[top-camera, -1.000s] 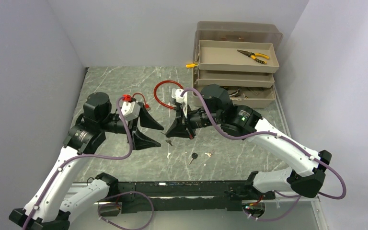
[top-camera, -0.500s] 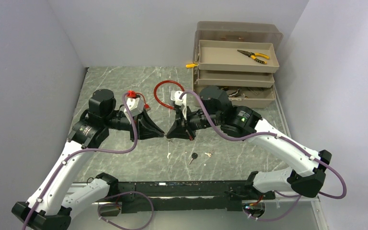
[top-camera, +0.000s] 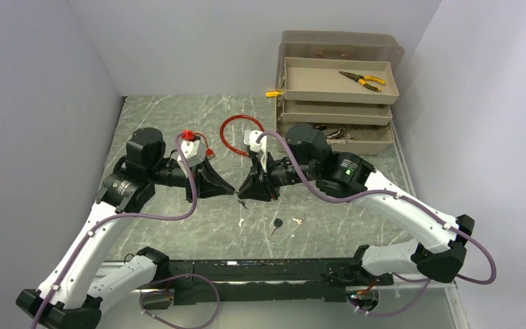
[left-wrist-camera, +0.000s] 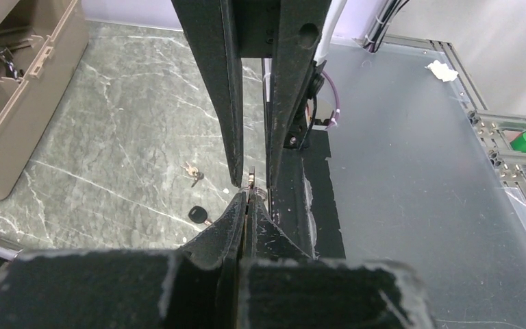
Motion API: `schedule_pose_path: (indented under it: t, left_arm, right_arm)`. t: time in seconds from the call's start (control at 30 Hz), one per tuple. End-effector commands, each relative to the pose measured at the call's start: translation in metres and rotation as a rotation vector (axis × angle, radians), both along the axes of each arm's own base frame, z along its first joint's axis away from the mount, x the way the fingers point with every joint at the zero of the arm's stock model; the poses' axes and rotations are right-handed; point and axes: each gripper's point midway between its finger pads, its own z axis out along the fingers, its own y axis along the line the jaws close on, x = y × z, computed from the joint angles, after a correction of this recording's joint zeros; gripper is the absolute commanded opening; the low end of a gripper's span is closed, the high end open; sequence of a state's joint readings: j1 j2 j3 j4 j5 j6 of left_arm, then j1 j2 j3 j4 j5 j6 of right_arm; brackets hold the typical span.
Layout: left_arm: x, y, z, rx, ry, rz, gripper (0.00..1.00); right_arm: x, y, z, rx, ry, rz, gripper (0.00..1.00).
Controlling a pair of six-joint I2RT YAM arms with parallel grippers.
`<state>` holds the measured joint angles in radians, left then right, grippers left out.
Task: Unlock with the key
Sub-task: Pick up the key from the center of the board.
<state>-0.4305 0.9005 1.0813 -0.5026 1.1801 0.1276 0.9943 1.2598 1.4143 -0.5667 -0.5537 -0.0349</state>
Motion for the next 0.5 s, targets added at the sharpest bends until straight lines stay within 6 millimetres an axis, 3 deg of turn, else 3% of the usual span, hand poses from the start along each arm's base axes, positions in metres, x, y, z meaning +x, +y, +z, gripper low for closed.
schedule_pose_path:
  t: [0.0,0.33,0.47]
  left_arm:
    - [-0.003,0.003,0.018,-0.025,-0.081,0.003,0.0]
    - [-0.004,0.003,0.027,-0.041,-0.102,0.006,0.0]
    - [-0.005,0.003,0.028,-0.045,-0.097,0.003,0.0]
  right_arm:
    - [-0.003,-0.003,0.028,0.091,-0.073,0.0,0.29]
    - [-0.006,-0.003,0.025,0.138,-0.078,0.007,0.73]
    - [0.0,0.0,0.024,0.15,-0.089,-0.012,0.78]
